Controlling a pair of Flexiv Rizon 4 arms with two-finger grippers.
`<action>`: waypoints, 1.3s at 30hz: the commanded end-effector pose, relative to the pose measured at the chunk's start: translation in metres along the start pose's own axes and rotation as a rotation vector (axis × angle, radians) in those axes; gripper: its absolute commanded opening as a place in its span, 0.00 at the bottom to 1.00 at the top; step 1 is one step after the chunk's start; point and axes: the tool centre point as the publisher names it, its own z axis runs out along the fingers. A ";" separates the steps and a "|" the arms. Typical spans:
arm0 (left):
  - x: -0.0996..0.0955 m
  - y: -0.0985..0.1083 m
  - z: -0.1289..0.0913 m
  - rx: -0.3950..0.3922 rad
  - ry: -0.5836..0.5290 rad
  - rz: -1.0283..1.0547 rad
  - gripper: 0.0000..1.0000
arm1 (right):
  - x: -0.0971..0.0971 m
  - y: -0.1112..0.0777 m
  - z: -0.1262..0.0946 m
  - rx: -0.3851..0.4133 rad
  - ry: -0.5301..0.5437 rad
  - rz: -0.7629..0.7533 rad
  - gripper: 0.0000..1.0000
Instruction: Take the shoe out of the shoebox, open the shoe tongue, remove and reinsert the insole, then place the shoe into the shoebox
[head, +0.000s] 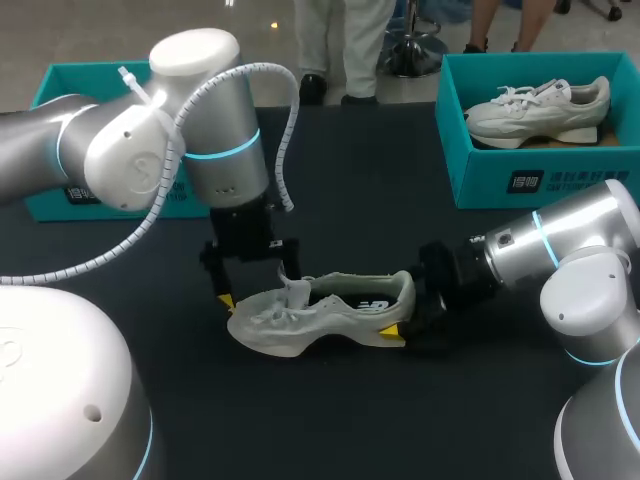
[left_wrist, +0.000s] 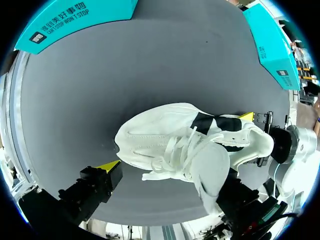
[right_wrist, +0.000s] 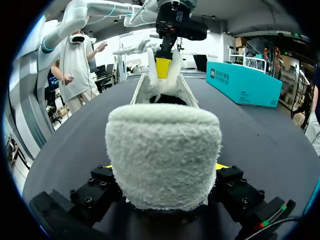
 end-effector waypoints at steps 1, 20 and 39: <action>0.011 0.001 -0.007 0.005 -0.028 0.024 1.00 | 0.000 0.000 0.003 0.005 -0.001 0.001 0.00; 0.046 -0.016 -0.037 0.019 -0.046 0.277 1.00 | 0.000 0.000 0.003 0.005 -0.001 0.001 0.00; 0.077 -0.028 -0.078 0.027 -0.080 1.260 1.00 | 0.000 0.000 0.003 0.005 -0.001 0.001 0.00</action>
